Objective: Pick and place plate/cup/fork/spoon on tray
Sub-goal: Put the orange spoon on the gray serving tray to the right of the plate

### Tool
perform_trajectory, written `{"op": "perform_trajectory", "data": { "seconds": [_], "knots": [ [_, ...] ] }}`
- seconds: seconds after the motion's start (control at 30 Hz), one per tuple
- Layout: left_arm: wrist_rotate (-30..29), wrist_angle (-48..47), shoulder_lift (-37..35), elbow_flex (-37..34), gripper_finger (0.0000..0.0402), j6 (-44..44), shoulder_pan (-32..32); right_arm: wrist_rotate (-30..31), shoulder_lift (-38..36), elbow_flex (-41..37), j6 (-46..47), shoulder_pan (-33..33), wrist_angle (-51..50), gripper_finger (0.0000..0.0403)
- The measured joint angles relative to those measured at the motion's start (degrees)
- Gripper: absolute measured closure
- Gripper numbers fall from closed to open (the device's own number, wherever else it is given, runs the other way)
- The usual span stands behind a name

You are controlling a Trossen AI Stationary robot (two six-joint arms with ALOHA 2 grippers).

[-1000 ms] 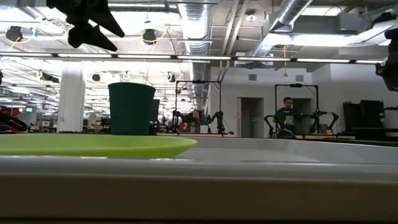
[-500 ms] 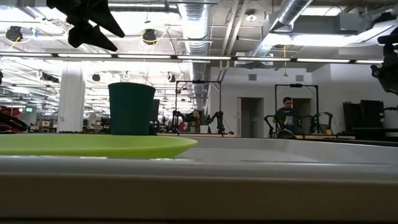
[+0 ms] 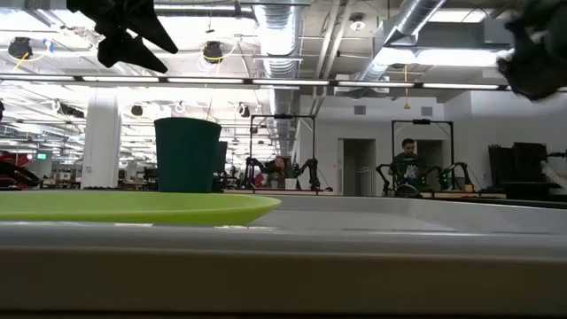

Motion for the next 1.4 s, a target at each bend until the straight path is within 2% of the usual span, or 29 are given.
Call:
{"op": "perform_trajectory", "data": {
  "seconds": [0.17,0.3,0.57,0.73,1.27,1.4],
  "knots": [
    [0.0,0.1,0.0,0.0,0.0145,0.0,0.0,0.2,0.0,6.4,-7.5,-3.6,-4.3,0.04],
    [-0.6,0.2,0.0,0.0,0.0145,0.4,0.0,2.8,-0.1,10.6,-13.8,-7.4,-4.1,0.04],
    [-1.0,0.2,0.0,0.0,0.0145,0.4,0.0,6.1,0.4,10.3,-20.3,-14.7,5.6,0.04],
    [-0.9,0.2,0.0,0.0,0.0145,0.4,0.0,9.4,1.2,10.1,-17.9,-15.4,6.3,0.04],
    [-0.9,0.2,0.0,0.0,0.0145,0.3,0.0,9.4,8.3,10.0,-8.6,-12.2,5.0,0.04],
    [-0.9,0.2,0.0,0.0,0.0145,0.3,0.0,11.7,8.2,10.1,-6.9,-12.3,2.9,0.04]
  ]
}}
